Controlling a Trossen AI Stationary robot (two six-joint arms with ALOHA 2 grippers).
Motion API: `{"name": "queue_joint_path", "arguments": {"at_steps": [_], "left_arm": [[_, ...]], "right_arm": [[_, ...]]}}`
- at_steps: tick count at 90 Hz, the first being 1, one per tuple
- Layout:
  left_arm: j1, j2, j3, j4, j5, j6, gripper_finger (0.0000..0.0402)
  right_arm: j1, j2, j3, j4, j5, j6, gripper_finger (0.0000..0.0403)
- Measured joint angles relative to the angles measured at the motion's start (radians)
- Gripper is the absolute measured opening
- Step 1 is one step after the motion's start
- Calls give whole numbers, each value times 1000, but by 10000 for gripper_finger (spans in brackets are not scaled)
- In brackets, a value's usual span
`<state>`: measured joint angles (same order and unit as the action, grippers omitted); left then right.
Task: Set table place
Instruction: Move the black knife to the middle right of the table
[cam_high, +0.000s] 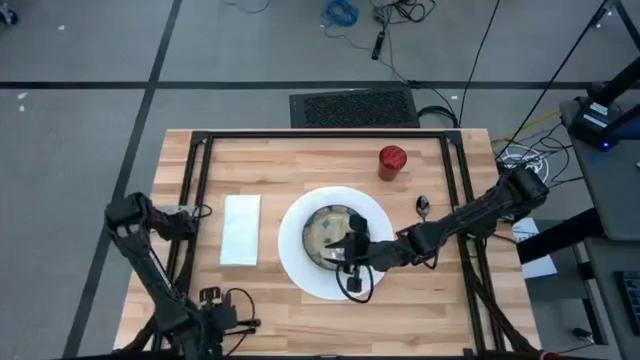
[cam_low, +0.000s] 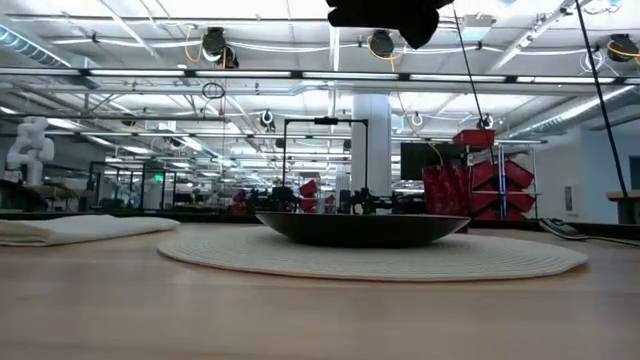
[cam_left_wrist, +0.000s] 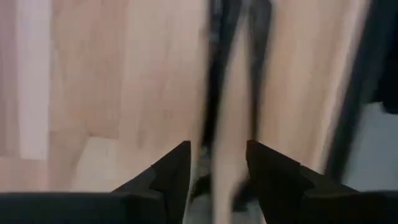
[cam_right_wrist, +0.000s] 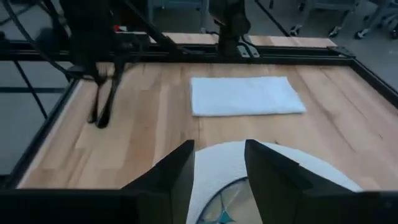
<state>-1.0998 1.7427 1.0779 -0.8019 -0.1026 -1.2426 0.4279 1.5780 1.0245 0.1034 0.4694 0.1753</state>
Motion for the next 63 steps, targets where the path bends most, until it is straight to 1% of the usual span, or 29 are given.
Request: {"name": "queue_joint_path", "arguments": {"at_steps": [6,20,33,43,63], "left_arm": [[13,12,0,-6,4,0,141],[35,13,0,50,28,22,141],[33,15,0,43,53,-3,141],[31,22,0,43,96,-16,141],[31,71,3,14,147,-24,141]], "right_arm": [[9,0,0,-1,0,0,128],[19,0,0,-1,-1,24,128],[19,0,0,-1,-1,26,128],[19,0,0,-1,-2,26,128],[19,0,0,-2,-3,26,128]]}}
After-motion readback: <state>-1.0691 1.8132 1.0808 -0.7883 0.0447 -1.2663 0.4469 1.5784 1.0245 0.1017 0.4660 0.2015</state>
